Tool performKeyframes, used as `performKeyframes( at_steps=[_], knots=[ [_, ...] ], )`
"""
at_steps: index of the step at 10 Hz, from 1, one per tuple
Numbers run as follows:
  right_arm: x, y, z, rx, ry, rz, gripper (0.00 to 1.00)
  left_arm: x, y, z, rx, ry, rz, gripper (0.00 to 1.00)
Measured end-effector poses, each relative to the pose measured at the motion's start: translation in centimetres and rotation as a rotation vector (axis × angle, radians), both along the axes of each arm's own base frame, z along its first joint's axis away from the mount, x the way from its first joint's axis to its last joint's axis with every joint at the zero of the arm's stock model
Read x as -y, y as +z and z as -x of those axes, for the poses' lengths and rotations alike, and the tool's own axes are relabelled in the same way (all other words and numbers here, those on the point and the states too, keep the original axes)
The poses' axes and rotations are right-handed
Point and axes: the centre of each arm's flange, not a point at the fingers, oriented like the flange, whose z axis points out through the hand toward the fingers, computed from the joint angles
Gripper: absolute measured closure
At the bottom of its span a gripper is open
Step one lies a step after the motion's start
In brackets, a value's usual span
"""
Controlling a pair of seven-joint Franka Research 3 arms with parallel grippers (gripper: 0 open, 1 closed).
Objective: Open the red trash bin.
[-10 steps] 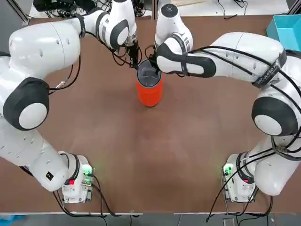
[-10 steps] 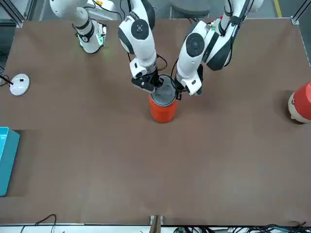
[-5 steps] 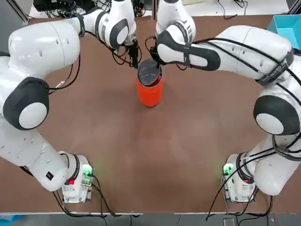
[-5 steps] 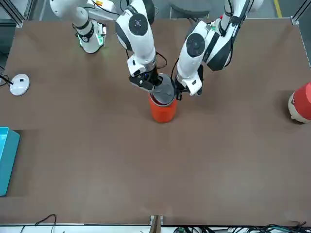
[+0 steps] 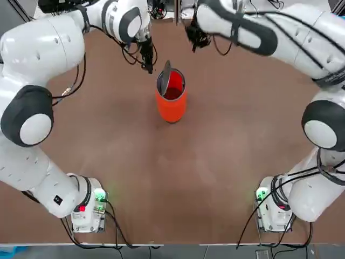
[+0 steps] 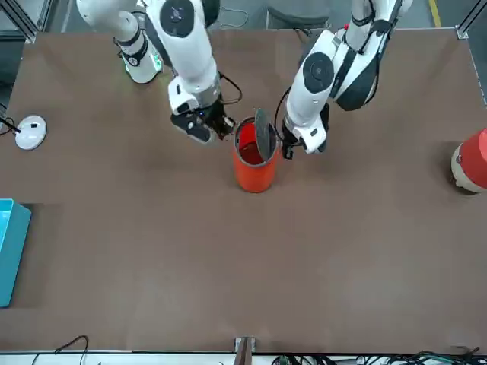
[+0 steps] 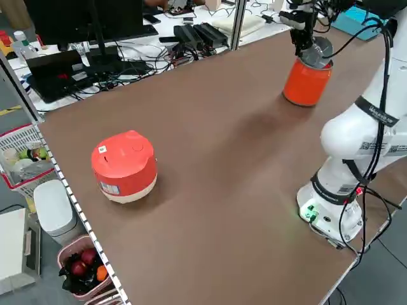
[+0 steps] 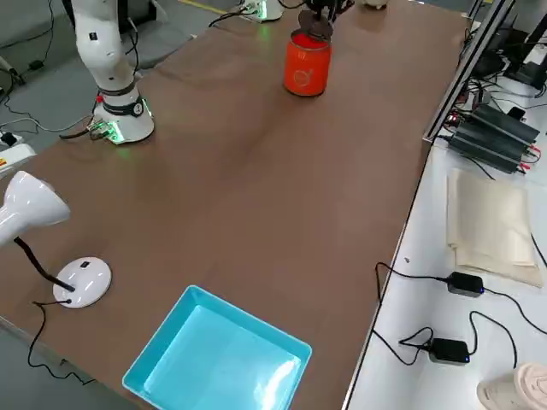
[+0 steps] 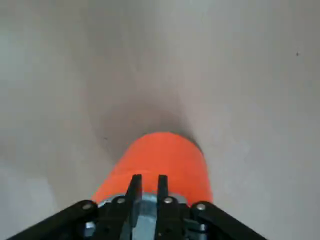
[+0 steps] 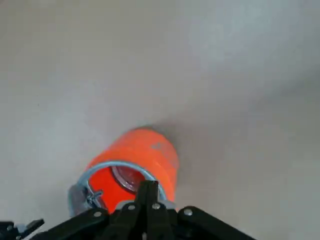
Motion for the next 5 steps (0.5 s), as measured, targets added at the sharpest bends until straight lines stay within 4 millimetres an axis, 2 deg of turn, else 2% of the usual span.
performKeyframes(
  at_steps=[2,3,4,5],
  knots=[
    [3.6,2.9,-2.5,0.018,-0.005,-0.005,0.99,-3.4,1.1,-1.3,-0.023,-0.041,-0.004,0.49],
    [5.5,3.5,-3.4,0.022,0.008,-0.001,0.99,-4.9,2.0,-1.7,-0.025,-0.074,0.000,0.39],
    [7.6,3.9,-4.4,0.016,0.033,0.012,0.99,-6.3,3.3,-2.0,-0.016,-0.113,0.003,0.36],
    [10.4,4.4,-5.5,0.006,0.061,0.025,0.99,-8.5,5.3,-2.5,0.006,-0.142,0.000,0.24]
  ],
)
